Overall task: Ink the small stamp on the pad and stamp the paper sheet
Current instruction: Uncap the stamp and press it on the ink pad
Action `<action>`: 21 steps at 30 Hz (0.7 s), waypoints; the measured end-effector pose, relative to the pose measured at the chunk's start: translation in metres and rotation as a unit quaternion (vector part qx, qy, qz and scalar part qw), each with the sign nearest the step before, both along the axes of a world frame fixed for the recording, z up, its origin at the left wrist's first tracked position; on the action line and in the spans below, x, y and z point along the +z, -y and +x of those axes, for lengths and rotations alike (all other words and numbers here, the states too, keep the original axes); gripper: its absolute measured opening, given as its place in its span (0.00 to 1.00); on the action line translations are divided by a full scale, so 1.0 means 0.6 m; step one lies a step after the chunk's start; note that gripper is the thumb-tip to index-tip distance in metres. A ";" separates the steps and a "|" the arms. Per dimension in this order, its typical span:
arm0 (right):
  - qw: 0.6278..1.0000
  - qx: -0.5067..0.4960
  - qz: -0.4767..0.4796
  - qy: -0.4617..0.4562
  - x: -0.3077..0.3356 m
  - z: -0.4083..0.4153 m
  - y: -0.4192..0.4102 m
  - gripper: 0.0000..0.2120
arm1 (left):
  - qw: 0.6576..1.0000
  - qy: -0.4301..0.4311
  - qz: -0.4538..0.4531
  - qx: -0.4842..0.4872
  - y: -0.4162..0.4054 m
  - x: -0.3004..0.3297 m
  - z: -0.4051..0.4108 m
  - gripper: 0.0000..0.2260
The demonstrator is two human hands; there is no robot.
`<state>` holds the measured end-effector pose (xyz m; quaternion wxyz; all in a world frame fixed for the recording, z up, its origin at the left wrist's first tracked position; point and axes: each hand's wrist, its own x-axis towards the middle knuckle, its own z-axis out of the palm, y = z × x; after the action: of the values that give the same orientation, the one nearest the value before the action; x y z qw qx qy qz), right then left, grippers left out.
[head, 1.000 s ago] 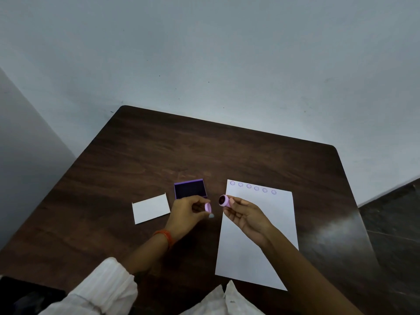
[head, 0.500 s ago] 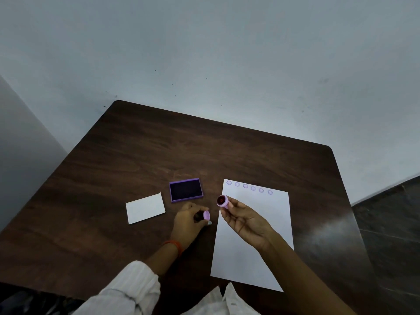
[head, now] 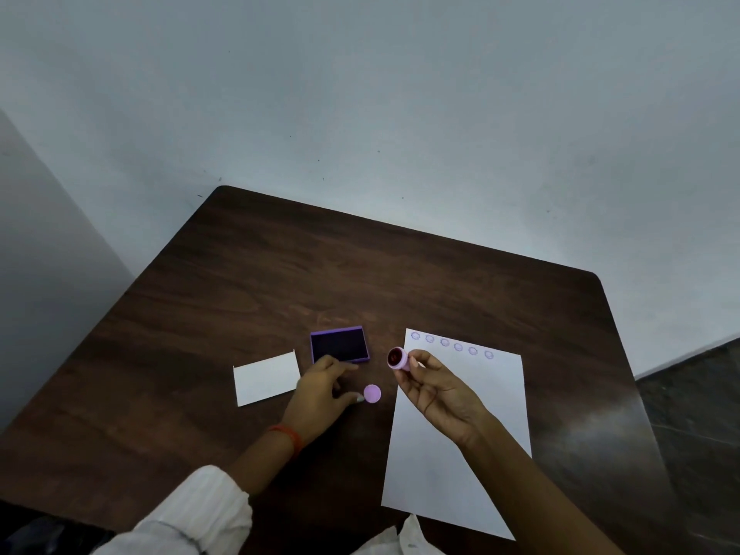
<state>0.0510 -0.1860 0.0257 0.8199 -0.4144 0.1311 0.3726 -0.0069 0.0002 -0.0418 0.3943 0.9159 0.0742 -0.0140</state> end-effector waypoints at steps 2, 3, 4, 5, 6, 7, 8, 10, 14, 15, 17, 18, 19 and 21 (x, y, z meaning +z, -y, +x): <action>1.000 0.003 -0.014 0.007 -0.003 0.004 -0.006 0.07 | 0.999 0.026 0.016 0.015 -0.026 0.011 0.003 0.21; 1.000 0.001 -0.019 0.005 -0.005 0.007 -0.010 0.07 | 0.999 0.037 0.025 0.023 -0.040 0.016 0.005 0.21; 1.000 -0.001 -0.024 0.001 -0.007 0.009 -0.013 0.08 | 0.998 0.044 0.036 0.028 -0.054 0.019 0.007 0.21; 1.000 -0.001 -0.028 -0.001 -0.009 0.011 -0.018 0.08 | 0.997 0.047 0.048 0.034 -0.067 0.021 0.010 0.22; 0.999 0.002 -0.034 0.000 -0.011 0.013 -0.022 0.09 | 0.996 0.049 0.059 0.041 -0.079 0.023 0.013 0.22; 0.999 0.007 -0.041 0.003 -0.012 0.015 -0.026 0.10 | 0.995 0.054 0.067 0.050 -0.088 0.024 0.016 0.22; 0.999 0.013 -0.051 0.006 -0.013 0.017 -0.030 0.11 | 0.994 0.061 0.073 0.059 -0.096 0.024 0.019 0.22; 0.997 0.024 -0.068 0.009 -0.017 0.021 -0.039 0.10 | 0.993 0.055 0.078 0.071 -0.107 0.023 0.024 0.25; 0.996 0.032 -0.082 0.015 -0.022 0.033 -0.058 0.11 | 0.996 -0.026 0.076 0.039 -0.113 0.014 0.033 0.33; 0.996 0.031 -0.084 0.019 -0.022 0.036 -0.064 0.12 | 0.996 -0.038 0.075 0.031 -0.113 0.011 0.035 0.34; 0.996 0.030 -0.086 0.026 -0.022 0.042 -0.075 0.11 | 0.995 -0.049 0.081 0.019 -0.114 0.005 0.037 0.36; 0.995 0.029 -0.086 0.027 -0.022 0.046 -0.080 0.10 | 0.995 -0.052 0.087 0.016 -0.115 0.002 0.037 0.36; 0.996 0.026 -0.084 0.024 -0.023 0.048 -0.086 0.09 | 0.994 -0.053 0.092 0.013 -0.116 -0.001 0.038 0.36; 0.997 0.020 -0.078 0.014 -0.023 0.052 -0.096 0.08 | 0.994 -0.054 0.097 0.012 -0.117 -0.005 0.038 0.36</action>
<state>0.0821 -0.1284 0.0116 0.7793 -0.4844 0.1401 0.3721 0.0161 0.0706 -0.0450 0.2995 0.9466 0.1073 -0.0519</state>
